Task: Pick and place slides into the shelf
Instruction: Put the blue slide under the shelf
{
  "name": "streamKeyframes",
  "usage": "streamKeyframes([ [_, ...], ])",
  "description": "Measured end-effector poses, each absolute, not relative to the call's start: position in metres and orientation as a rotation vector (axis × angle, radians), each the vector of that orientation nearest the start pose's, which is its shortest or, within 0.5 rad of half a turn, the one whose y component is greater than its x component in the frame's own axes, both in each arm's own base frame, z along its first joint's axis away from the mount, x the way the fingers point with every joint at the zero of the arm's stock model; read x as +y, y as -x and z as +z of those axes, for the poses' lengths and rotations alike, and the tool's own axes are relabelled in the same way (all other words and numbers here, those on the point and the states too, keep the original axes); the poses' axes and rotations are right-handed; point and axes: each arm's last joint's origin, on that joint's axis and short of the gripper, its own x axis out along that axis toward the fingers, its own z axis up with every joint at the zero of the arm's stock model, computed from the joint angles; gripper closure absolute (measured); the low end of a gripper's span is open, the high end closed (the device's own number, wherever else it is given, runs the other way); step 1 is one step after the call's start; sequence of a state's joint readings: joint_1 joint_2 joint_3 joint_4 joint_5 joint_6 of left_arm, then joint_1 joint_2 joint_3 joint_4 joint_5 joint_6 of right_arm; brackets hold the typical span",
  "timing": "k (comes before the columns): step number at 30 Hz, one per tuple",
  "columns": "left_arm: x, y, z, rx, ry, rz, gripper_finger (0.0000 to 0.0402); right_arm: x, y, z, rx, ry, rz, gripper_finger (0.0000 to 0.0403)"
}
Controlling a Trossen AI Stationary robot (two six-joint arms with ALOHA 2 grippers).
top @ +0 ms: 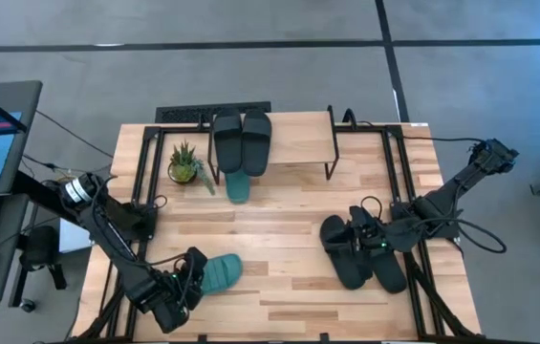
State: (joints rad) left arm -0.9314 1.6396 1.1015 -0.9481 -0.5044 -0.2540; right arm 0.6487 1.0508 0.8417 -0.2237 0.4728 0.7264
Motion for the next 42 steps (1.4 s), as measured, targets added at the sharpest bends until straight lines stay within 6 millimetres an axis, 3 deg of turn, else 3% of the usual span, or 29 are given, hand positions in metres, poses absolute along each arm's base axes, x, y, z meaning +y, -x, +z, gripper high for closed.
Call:
streamKeyframes([
  [13, -0.216, -0.177, 0.182, 1.133, -0.877, -0.227, 0.0303, 0.128, -0.186, 0.301, 0.411, -0.522, 0.033, 0.0272],
  [24, -0.216, -0.179, 0.176, 1.089, -0.878, -0.242, 0.0303, 0.128, -0.186, 0.301, 0.411, -0.543, 0.027, 0.0272],
  [29, -0.209, -0.192, 0.178, 1.064, -0.802, -0.146, 0.0319, 0.128, -0.186, 0.301, 0.404, -0.540, 0.015, 0.0272],
  [35, -0.189, -0.212, 0.179, 1.091, -0.741, -0.046, 0.0391, 0.128, -0.186, 0.301, 0.402, -0.535, 0.014, 0.0272],
  [42, -0.164, -0.236, 0.181, 1.079, -0.677, 0.092, 0.0398, 0.130, -0.185, 0.301, 0.418, -0.532, 0.041, 0.0272],
])
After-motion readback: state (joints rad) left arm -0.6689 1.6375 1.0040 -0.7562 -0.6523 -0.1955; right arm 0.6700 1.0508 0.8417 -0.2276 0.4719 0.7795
